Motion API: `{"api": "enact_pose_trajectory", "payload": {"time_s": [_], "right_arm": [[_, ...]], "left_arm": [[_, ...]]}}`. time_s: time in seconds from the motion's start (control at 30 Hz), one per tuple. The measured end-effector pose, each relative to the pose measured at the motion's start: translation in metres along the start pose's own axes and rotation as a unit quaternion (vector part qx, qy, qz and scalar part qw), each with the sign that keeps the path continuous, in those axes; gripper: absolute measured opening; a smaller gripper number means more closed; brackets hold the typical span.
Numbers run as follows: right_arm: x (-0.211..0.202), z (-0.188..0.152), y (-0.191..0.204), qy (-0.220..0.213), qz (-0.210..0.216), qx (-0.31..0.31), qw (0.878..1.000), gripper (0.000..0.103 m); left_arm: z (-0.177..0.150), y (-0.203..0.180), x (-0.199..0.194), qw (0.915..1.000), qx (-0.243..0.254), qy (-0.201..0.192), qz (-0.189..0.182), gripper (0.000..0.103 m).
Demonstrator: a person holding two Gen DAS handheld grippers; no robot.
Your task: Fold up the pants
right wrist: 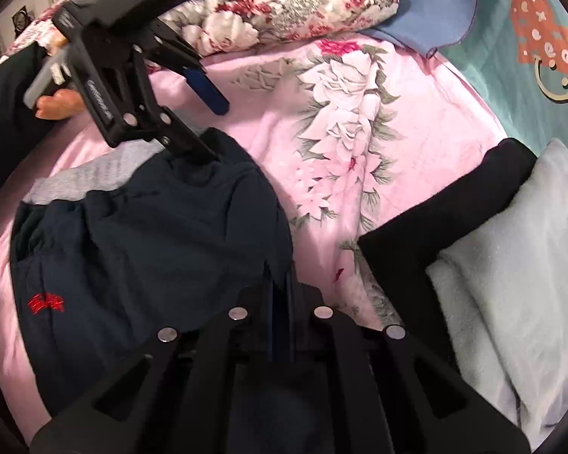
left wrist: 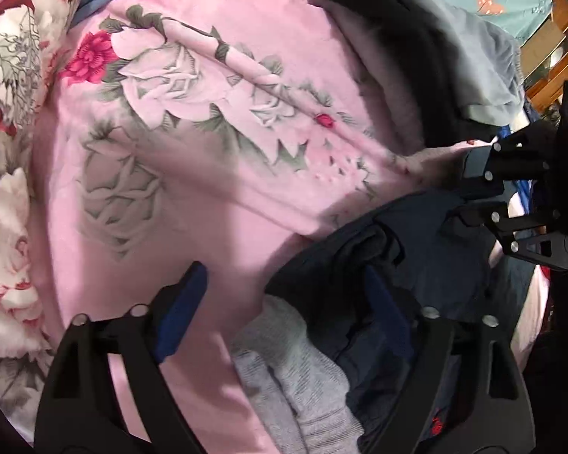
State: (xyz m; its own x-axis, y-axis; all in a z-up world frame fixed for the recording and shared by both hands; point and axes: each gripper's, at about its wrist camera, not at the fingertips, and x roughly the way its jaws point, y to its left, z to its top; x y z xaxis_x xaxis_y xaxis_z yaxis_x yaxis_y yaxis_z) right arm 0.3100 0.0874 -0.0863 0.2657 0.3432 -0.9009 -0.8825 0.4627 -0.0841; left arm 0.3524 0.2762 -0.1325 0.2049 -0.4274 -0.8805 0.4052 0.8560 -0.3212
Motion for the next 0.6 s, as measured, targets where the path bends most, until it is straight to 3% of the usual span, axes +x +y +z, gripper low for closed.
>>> {"api": "enact_pose_trajectory", "payload": {"time_s": [0.1, 0.17, 0.2, 0.23, 0.27, 0.33, 0.4, 0.43, 0.6], "right_arm": [[-0.008, -0.001, 0.006, -0.008, 0.007, -0.006, 1.0, 0.006], [-0.01, -0.005, 0.011, -0.003, 0.009, -0.012, 1.0, 0.006], [-0.008, -0.006, 0.012, 0.002, 0.008, -0.013, 1.0, 0.006], [-0.005, -0.007, 0.013, 0.008, 0.007, -0.015, 1.0, 0.006], [-0.005, -0.008, 0.014, 0.013, 0.004, -0.017, 1.0, 0.006], [-0.006, -0.008, 0.012, 0.014, -0.008, -0.023, 1.0, 0.011], [-0.009, -0.005, 0.008, 0.002, -0.022, -0.027, 0.999, 0.038], [-0.008, -0.003, 0.003, -0.002, -0.03, -0.026, 0.999, 0.042], [0.031, 0.003, -0.015, 0.051, -0.031, -0.006, 0.998, 0.042]], "left_arm": [[-0.006, -0.018, 0.005, 0.9994, 0.03, 0.009, -0.012, 0.088], [-0.014, -0.038, 0.01, 0.9978, 0.065, 0.014, 0.008, 0.084], [-0.017, -0.046, 0.011, 0.9967, 0.078, 0.01, 0.018, 0.073], [-0.02, -0.05, 0.01, 0.9963, 0.083, 0.004, 0.022, 0.037], [-0.021, -0.05, 0.009, 0.9971, 0.076, 0.006, 0.008, 0.026], [-0.024, -0.051, -0.002, 0.9977, 0.063, -0.018, 0.017, 0.019], [-0.028, -0.052, -0.015, 0.9965, 0.063, -0.043, 0.034, 0.018], [-0.029, -0.051, -0.019, 0.9964, 0.06, -0.048, 0.037, 0.018], [-0.035, -0.049, -0.027, 0.9958, 0.053, -0.06, 0.044, 0.017]]}}
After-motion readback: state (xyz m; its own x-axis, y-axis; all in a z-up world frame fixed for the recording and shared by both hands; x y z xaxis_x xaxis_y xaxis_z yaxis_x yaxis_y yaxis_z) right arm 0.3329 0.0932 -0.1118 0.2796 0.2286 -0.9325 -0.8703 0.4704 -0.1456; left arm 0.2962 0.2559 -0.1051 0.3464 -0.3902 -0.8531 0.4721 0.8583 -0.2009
